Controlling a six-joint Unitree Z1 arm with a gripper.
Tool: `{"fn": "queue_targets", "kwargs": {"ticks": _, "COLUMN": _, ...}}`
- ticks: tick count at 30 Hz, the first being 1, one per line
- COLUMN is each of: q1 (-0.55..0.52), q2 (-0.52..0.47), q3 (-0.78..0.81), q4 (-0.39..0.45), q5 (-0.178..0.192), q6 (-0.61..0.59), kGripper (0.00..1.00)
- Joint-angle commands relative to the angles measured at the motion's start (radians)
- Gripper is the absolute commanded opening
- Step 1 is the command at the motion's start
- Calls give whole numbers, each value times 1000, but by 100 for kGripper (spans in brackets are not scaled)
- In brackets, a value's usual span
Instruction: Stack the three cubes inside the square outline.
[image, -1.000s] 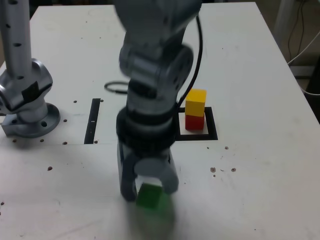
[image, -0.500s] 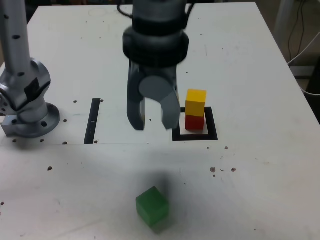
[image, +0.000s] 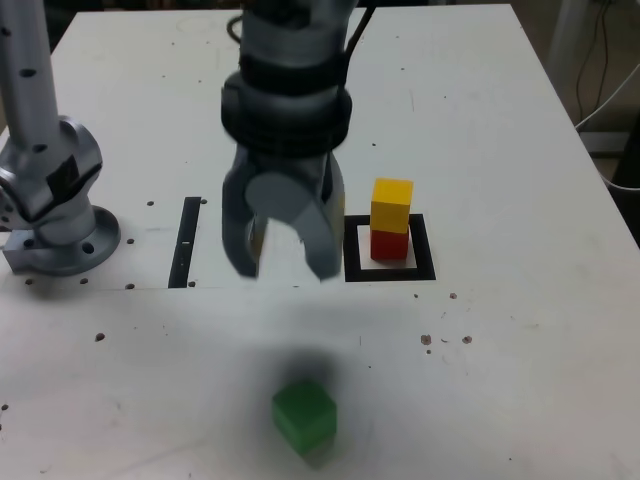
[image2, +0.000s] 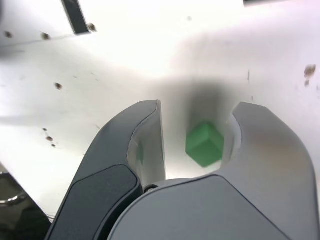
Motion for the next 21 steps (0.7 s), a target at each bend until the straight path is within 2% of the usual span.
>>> {"fn": "queue_targets", "kwargs": {"ticks": 1, "q1": -40, "q2": -12, "q3": 16, "q4": -25, "q5": -12, "q6": -50, "kGripper": 100}}
{"fn": "queue_targets", "kwargs": {"ticks": 9, "q1": -178, "q2": 8, "q3": 43, "q4": -128, "q5": -42, "q6": -277, "kGripper": 100}}
{"fn": "queue_targets", "kwargs": {"ticks": 16, "q1": -262, "q2": 98, "q3": -12, "q4": -165, "q5": -48, "q6": -387, "kGripper": 100}}
{"fn": "queue_targets", "kwargs": {"ticks": 21, "q1": -277, "q2": 163, "q3": -30, "q4": -182, "q5": -43, "q6": -439, "kGripper": 100}}
